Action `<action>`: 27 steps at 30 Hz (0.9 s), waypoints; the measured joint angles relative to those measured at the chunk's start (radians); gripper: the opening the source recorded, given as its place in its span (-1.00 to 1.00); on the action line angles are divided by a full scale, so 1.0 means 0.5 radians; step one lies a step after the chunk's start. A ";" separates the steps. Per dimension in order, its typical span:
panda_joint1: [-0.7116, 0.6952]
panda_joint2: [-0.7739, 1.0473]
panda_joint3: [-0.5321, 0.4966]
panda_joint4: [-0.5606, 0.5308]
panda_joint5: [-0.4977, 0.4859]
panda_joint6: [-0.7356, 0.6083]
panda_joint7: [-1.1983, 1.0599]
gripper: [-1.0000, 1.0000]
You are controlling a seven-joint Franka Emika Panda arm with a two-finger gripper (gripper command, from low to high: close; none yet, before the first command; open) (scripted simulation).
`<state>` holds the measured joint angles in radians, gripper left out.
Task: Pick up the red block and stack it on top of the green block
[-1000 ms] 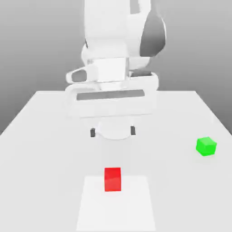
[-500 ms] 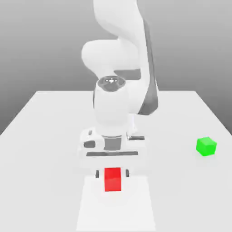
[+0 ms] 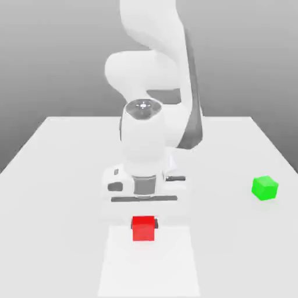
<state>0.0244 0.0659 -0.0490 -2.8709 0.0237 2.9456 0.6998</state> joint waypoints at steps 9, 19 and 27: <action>0.041 -0.296 0.050 -0.053 -0.058 -0.259 0.096 -1.00; 0.514 -0.352 0.505 0.017 0.073 -0.383 0.396 -1.00; 0.912 -0.401 0.882 0.080 0.199 -0.484 0.630 -1.00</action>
<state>0.4806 -0.1348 0.3922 -2.8308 0.1230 2.7036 1.0149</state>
